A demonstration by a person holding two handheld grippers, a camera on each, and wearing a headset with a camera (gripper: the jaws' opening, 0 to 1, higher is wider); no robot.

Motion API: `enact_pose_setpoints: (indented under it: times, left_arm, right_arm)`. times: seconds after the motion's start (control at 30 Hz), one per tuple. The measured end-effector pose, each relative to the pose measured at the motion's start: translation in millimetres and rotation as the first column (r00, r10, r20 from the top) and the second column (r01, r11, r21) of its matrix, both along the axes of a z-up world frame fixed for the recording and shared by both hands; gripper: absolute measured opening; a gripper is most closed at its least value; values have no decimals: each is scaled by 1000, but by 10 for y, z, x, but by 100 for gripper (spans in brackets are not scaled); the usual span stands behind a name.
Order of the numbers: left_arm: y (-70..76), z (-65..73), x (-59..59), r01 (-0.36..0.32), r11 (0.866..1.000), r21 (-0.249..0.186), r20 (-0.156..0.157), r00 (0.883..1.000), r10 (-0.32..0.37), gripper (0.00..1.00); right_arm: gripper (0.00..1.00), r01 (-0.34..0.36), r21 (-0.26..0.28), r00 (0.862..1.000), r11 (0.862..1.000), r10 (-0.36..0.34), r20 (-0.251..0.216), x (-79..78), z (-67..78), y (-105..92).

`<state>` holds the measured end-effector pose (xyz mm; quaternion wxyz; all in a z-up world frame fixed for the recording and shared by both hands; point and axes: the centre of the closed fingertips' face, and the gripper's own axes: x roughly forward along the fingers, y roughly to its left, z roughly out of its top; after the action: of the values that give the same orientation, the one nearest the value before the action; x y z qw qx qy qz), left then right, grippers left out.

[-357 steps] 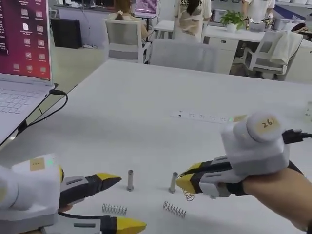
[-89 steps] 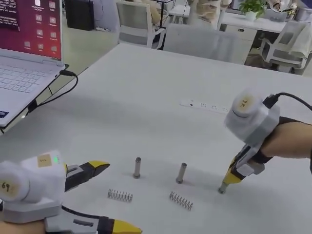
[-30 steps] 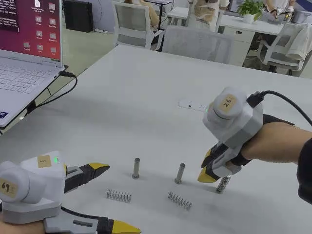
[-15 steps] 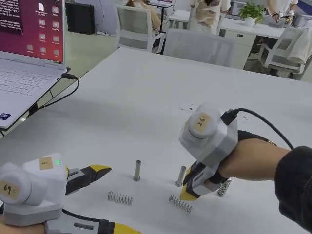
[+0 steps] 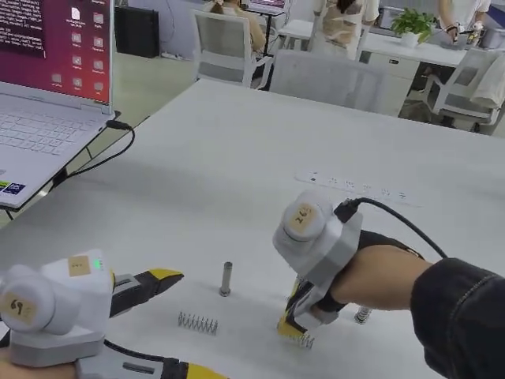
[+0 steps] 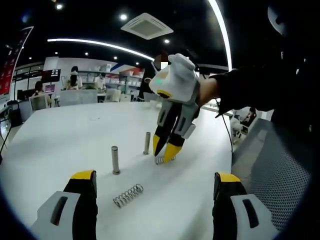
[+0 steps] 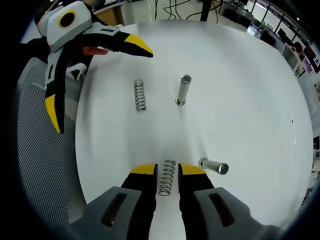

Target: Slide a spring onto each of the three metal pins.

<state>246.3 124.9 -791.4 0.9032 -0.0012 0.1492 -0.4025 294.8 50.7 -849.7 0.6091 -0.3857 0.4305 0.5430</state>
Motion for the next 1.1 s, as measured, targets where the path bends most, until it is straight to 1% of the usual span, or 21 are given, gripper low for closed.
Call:
enact_pose_setpoints:
  times: [0.37, 0.47, 0.57, 0.7, 0.77, 1.1]
  left_arm:
    - [-8, 3, -1, -2, 1000, -3, 1, 1000, 2, 94]
    - [-8, -1, -4, -4, 1000, -4, 1, 1000, 4, 94]
    - [-4, -5, -3, -5, 1000, -5, 0, 1000, 5, 94]
    - [-1, -6, -4, -6, 1000, -6, 0, 1000, 6, 94]
    - [-2, -6, -3, -6, 1000, -5, 1, 1000, 6, 94]
    - [-5, -4, -2, -7, 1000, -10, 0, 1000, 7, 93]
  right_arm:
    - [13, 13, -18, 1000, 1000, -13, -8, 35, -100, -5]
    - [12, 4, -29, 1000, 1000, -4, 3, 47, -127, -10]
    - [12, 0, -35, 1000, 999, 0, 3, 47, -145, -11]
    - [11, 3, -33, 1000, 999, -3, 3, 51, -145, 3]
    - [10, -10, -40, 1000, 999, 11, 16, 57, -145, 1]
    - [9, -1, -34, 1000, 999, 1, 17, 3, -116, -18]
